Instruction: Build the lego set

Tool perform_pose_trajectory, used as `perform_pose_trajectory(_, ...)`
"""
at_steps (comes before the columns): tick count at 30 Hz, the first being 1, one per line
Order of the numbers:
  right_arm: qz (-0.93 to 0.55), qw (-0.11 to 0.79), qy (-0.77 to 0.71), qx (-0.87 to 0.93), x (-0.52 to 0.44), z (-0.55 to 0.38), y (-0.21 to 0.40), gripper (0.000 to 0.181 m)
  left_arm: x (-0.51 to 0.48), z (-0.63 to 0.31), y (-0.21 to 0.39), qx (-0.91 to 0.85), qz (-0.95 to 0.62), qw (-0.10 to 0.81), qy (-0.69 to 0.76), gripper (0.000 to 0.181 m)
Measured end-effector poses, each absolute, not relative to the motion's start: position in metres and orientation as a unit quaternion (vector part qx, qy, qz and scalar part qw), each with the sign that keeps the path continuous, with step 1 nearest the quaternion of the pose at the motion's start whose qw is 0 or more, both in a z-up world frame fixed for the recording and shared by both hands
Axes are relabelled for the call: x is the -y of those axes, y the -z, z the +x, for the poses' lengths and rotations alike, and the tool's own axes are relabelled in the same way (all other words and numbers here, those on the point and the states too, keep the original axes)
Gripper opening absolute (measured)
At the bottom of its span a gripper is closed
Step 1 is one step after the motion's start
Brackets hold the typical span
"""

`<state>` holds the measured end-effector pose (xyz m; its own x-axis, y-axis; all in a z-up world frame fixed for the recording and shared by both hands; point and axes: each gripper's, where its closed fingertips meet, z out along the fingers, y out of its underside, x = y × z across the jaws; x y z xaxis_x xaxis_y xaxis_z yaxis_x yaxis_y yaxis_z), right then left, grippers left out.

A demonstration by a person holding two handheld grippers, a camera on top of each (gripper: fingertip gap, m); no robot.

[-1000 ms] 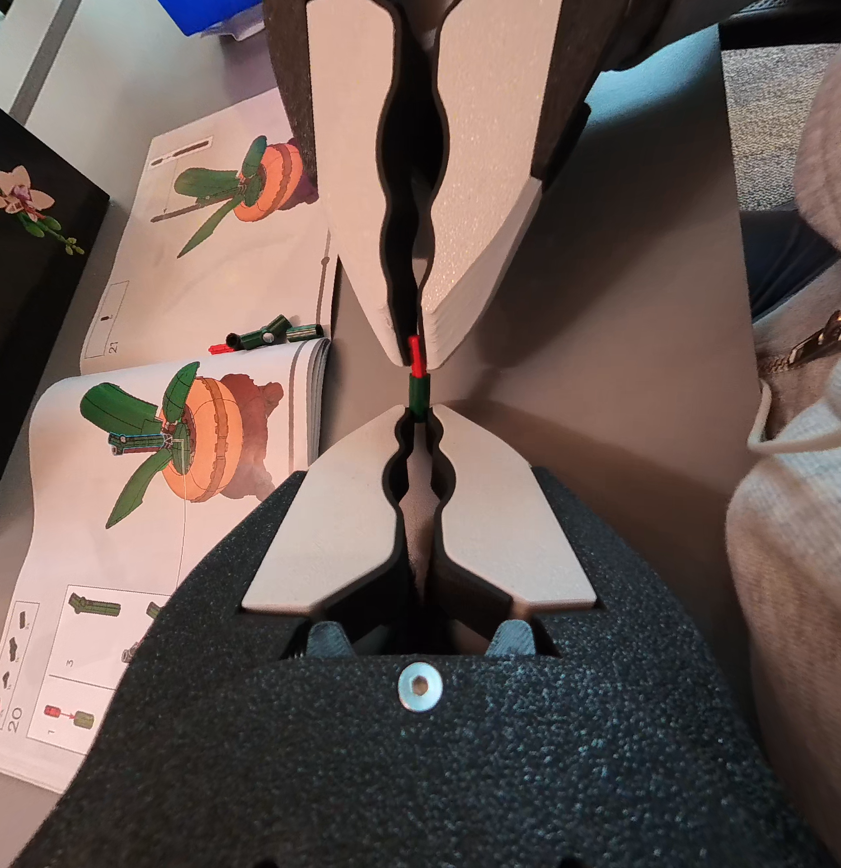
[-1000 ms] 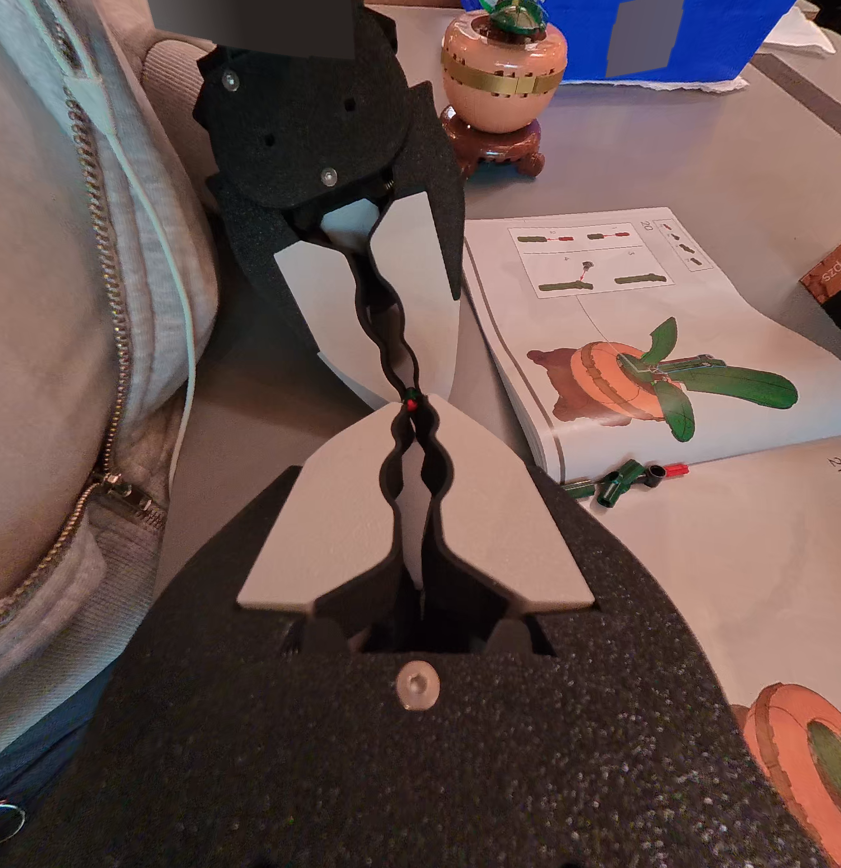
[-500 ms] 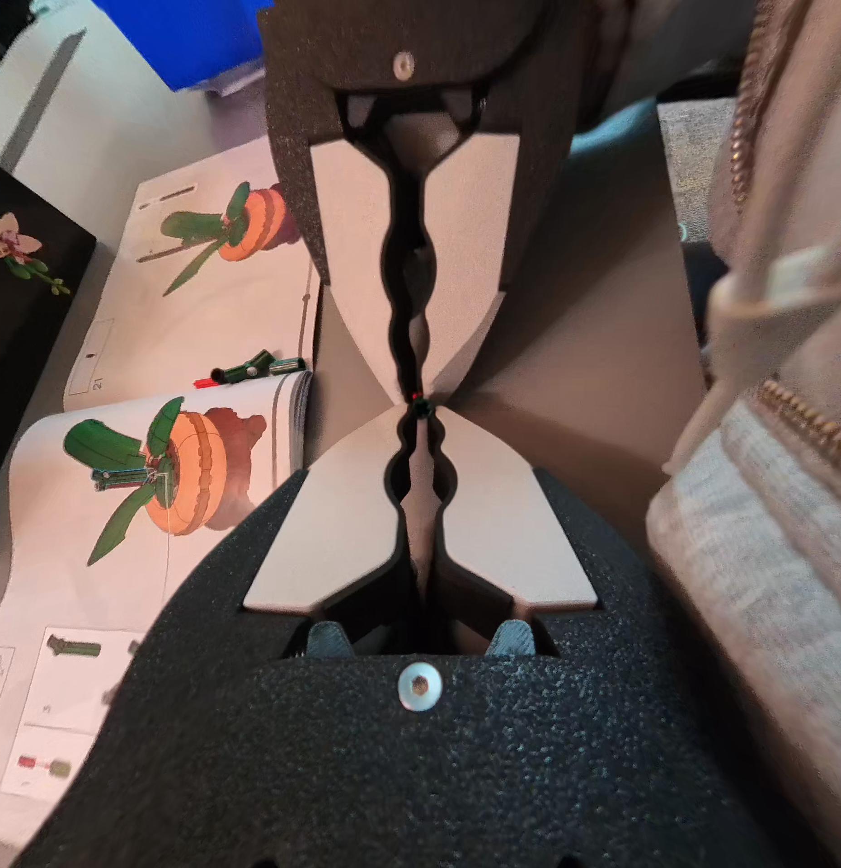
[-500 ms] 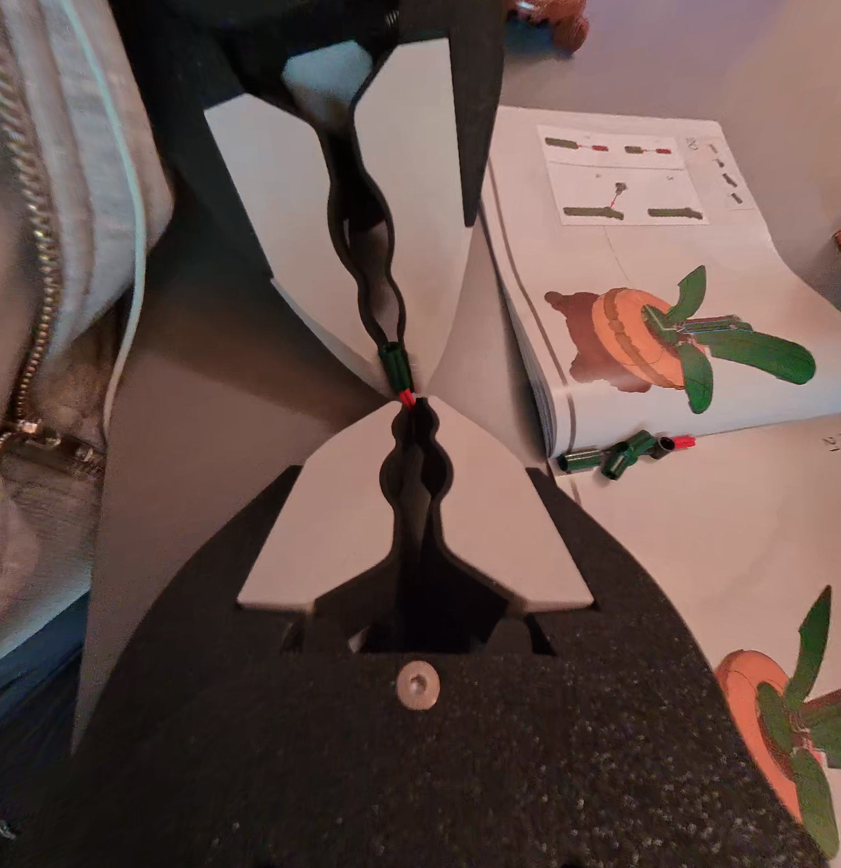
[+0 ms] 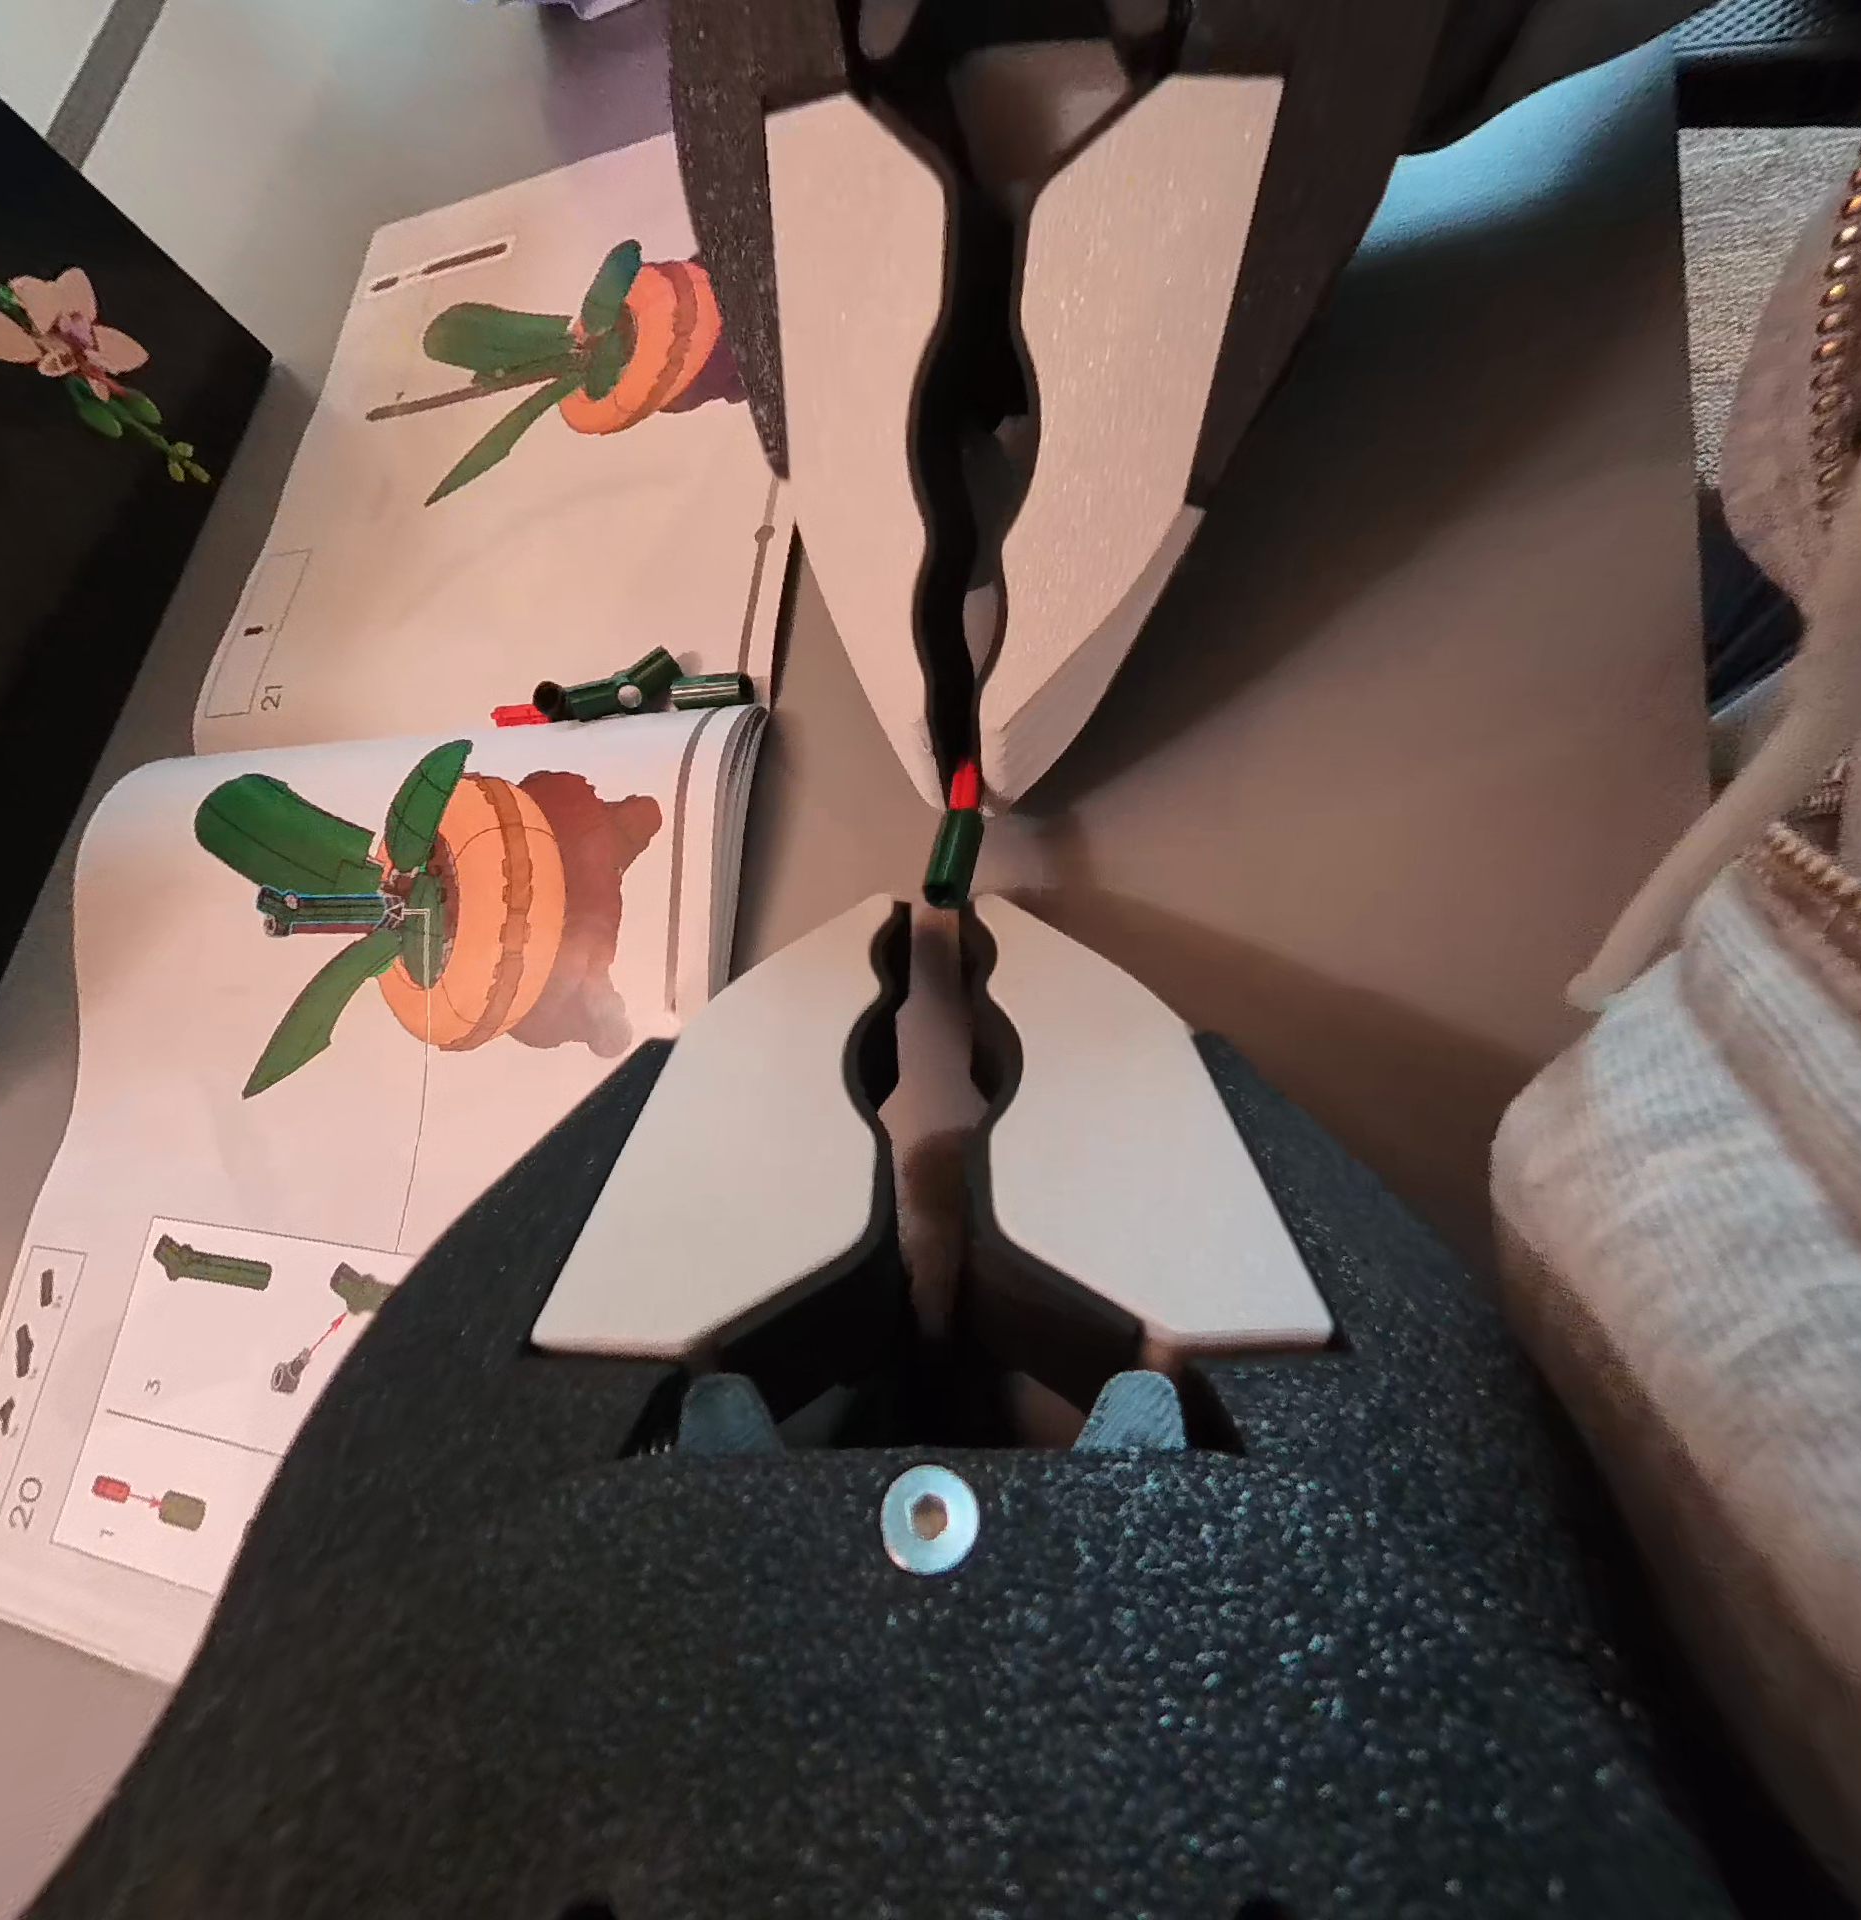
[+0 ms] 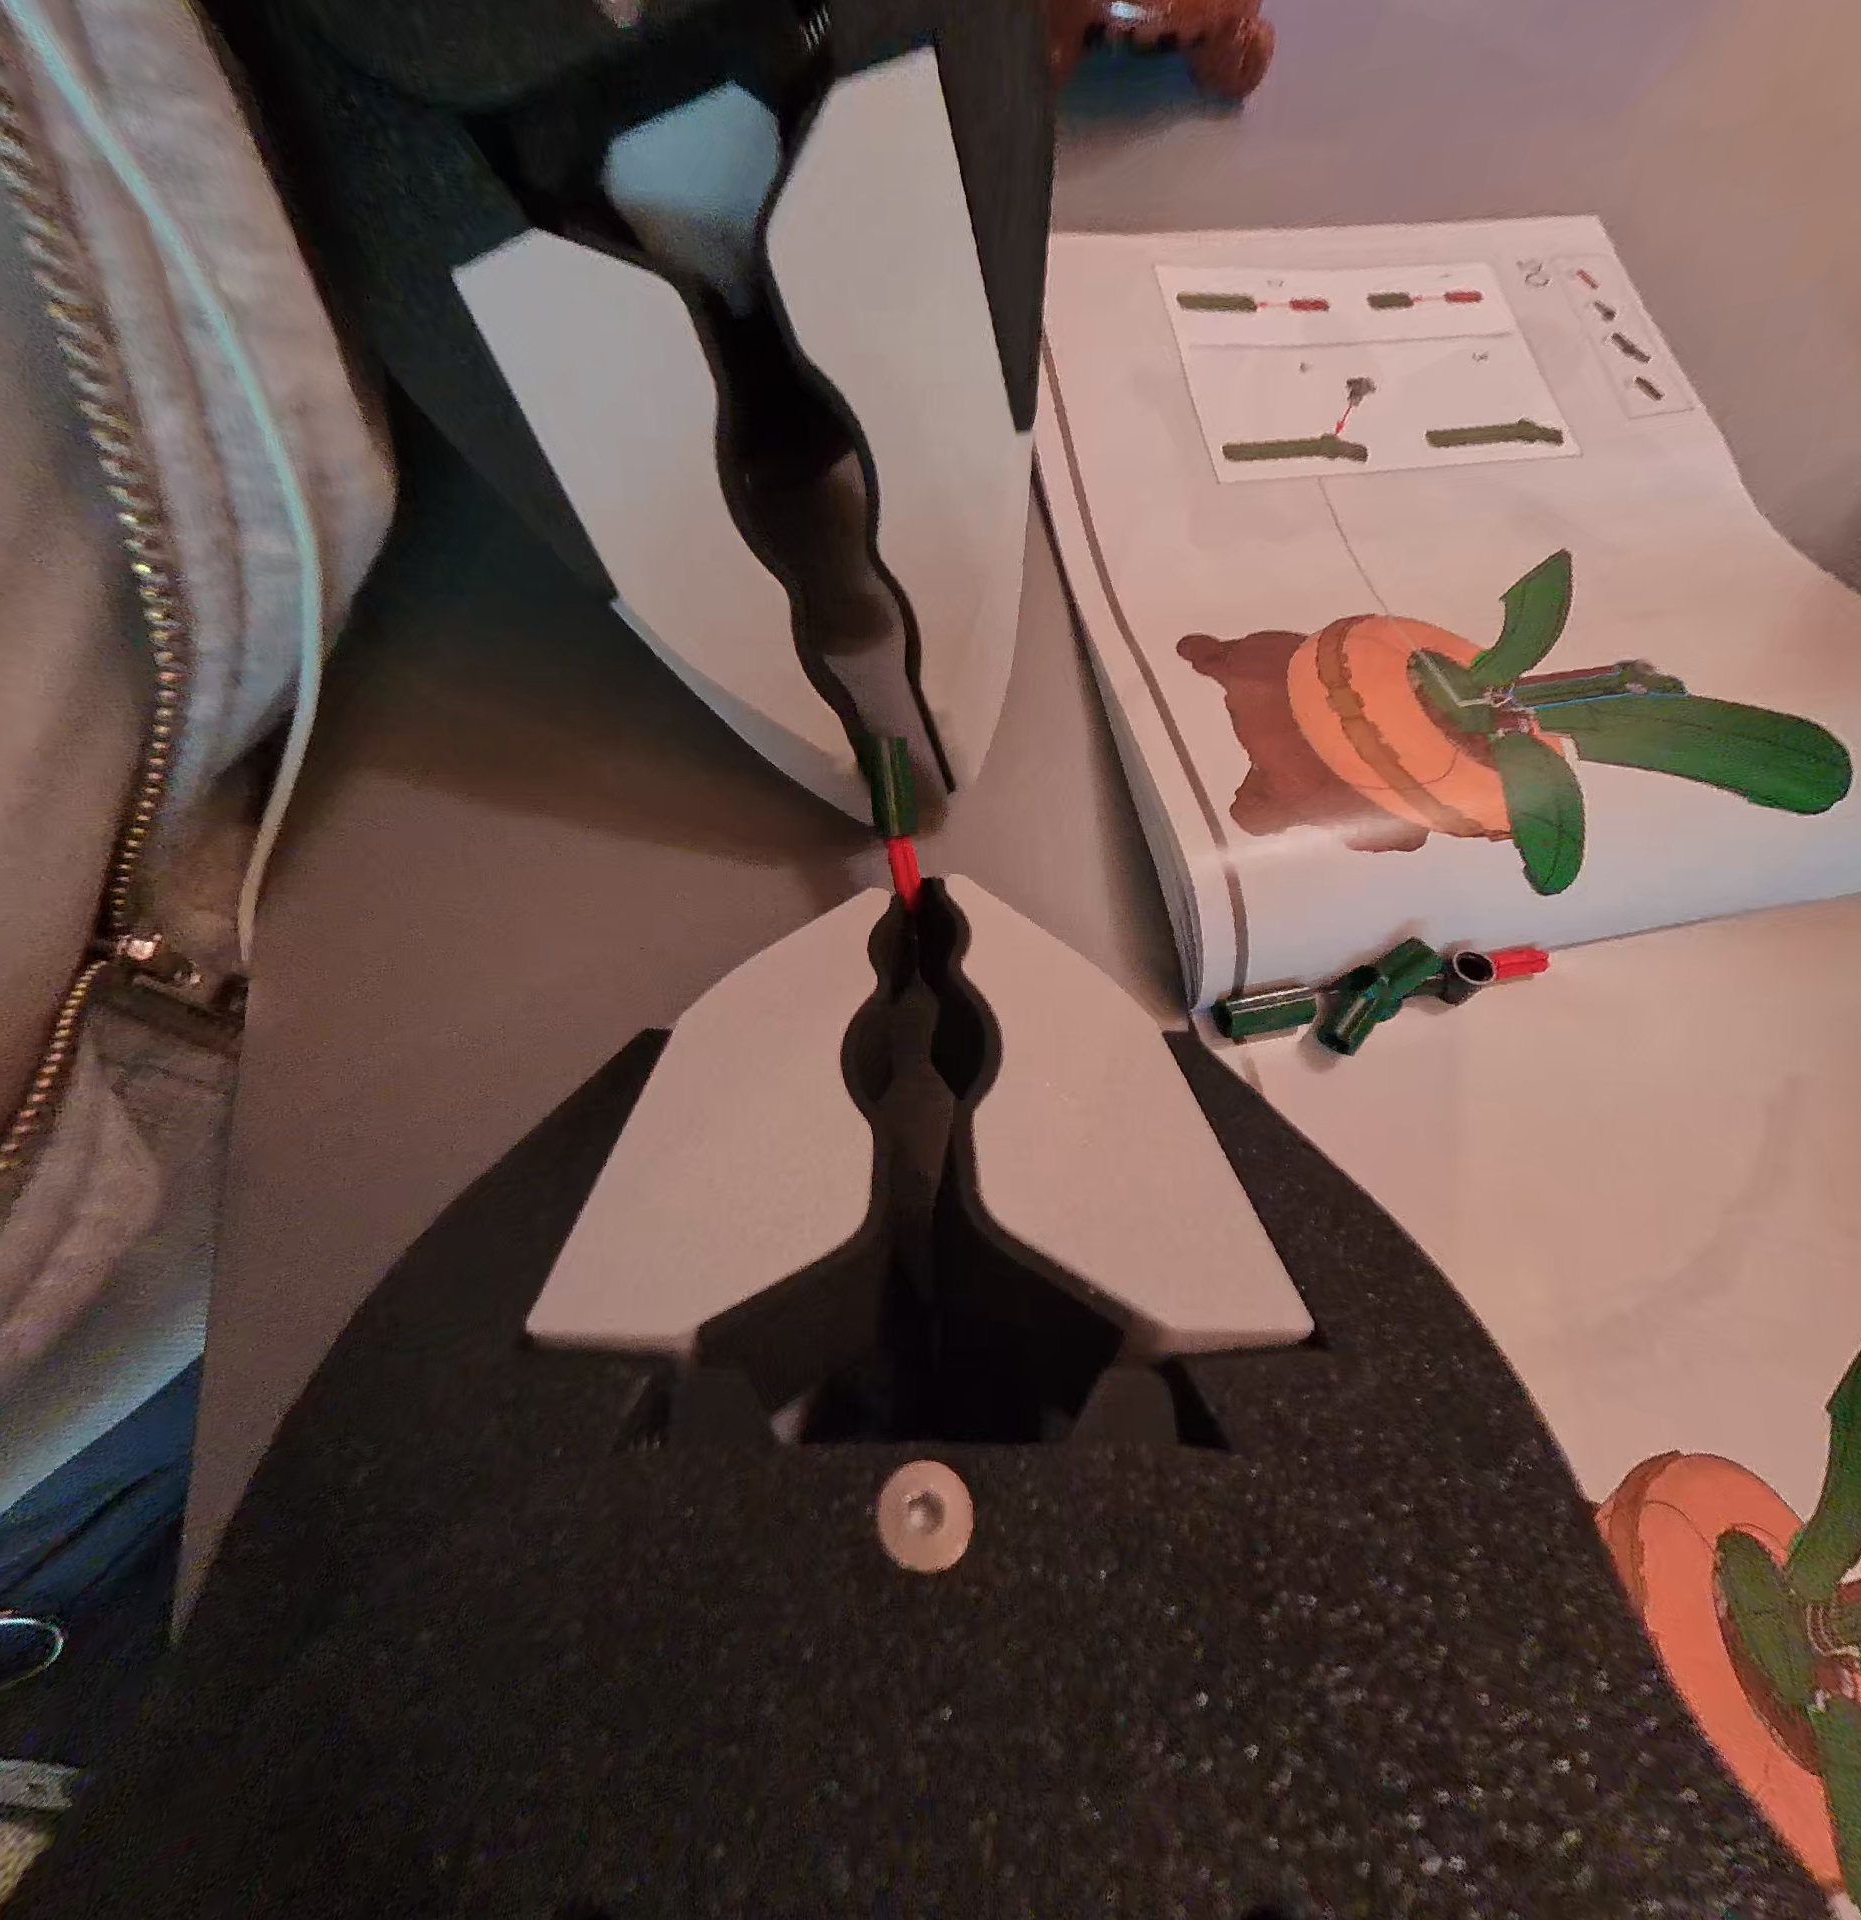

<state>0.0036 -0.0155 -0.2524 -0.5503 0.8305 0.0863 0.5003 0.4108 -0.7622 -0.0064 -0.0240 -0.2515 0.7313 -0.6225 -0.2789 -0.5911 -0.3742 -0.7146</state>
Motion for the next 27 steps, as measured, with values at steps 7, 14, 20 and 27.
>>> perform_pose_trajectory(7, -0.419, 0.23, -0.312, 0.821, 0.0155, -0.0002, 0.2532, 0.002, 0.0213, -0.0073, 0.2496, -0.402, -0.825, 0.396, -0.045, 0.018)
perform_pose_trajectory(14, -0.411, 0.252, -0.3, 0.823, 0.0171, 0.0011, 0.2517, 0.002, 0.0243, -0.0025, 0.2523, -0.411, -0.823, 0.39, -0.029, 0.006)
perform_pose_trajectory(20, -0.403, 0.265, -0.259, 0.837, 0.0192, 0.0011, 0.2504, 0.001, 0.027, -0.0014, 0.2527, -0.426, -0.822, 0.377, -0.032, 0.006)
perform_pose_trajectory(27, -0.381, 0.27, -0.27, 0.842, 0.0218, -0.0008, 0.2498, 0.001, 0.0282, -0.0001, 0.2528, -0.434, -0.811, 0.391, 0.011, 0.005)
